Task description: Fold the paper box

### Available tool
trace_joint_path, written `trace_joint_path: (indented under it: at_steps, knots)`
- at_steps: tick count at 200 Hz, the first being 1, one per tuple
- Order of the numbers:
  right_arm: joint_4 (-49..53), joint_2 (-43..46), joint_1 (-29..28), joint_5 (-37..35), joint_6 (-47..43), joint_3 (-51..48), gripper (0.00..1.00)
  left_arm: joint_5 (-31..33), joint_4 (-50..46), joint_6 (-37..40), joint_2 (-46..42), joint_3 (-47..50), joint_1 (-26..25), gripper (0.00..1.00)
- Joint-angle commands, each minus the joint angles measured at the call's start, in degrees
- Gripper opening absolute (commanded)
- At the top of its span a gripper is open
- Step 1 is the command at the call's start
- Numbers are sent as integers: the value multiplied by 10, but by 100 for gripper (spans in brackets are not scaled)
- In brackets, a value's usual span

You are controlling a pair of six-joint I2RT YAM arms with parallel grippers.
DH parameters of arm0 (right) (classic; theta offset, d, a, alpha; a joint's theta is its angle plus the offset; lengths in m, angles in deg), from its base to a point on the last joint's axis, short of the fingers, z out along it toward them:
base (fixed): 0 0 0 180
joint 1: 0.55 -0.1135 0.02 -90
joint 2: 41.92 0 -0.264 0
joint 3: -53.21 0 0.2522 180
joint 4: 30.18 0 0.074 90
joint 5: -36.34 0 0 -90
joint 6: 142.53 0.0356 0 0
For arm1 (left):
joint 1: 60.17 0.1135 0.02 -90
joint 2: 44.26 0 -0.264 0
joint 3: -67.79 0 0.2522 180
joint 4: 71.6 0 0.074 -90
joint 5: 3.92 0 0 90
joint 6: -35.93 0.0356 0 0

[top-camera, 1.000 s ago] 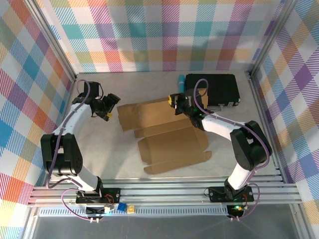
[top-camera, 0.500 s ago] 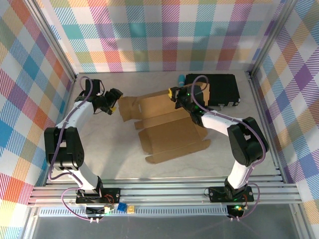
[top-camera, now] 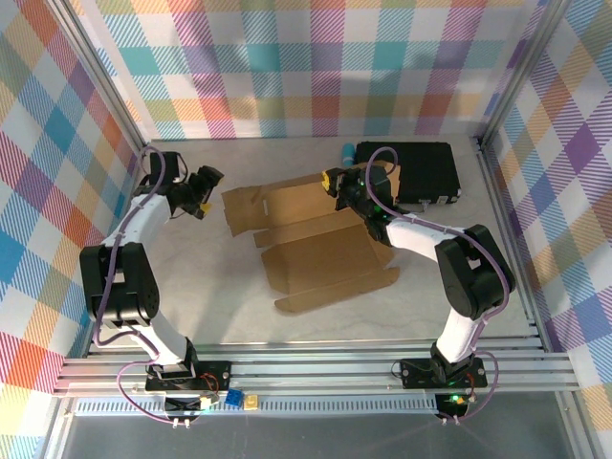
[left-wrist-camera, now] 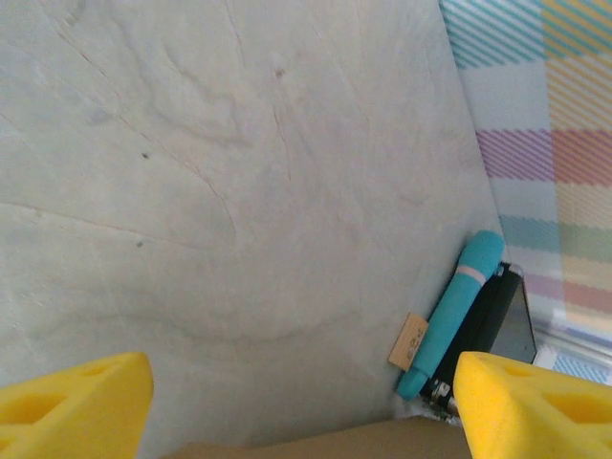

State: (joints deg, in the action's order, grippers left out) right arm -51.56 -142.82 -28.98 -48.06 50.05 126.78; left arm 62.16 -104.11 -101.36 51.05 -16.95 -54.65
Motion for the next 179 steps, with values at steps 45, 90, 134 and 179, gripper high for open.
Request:
trace_joint_path:
  at_steps: [45,90,134,179]
  knots:
    - [-35,-13,6,9,-1,8,0,-151,121,-14,36,7,-8,75]
    - [-37,-21,7,9,0,17,0,-179,191,-71,-5,73,-19,76]
    - [-38,-30,7,7,2,24,0,-191,191,-68,-57,106,-30,77]
    - [-37,-40,8,10,2,36,0,-193,185,-40,-100,145,-53,76]
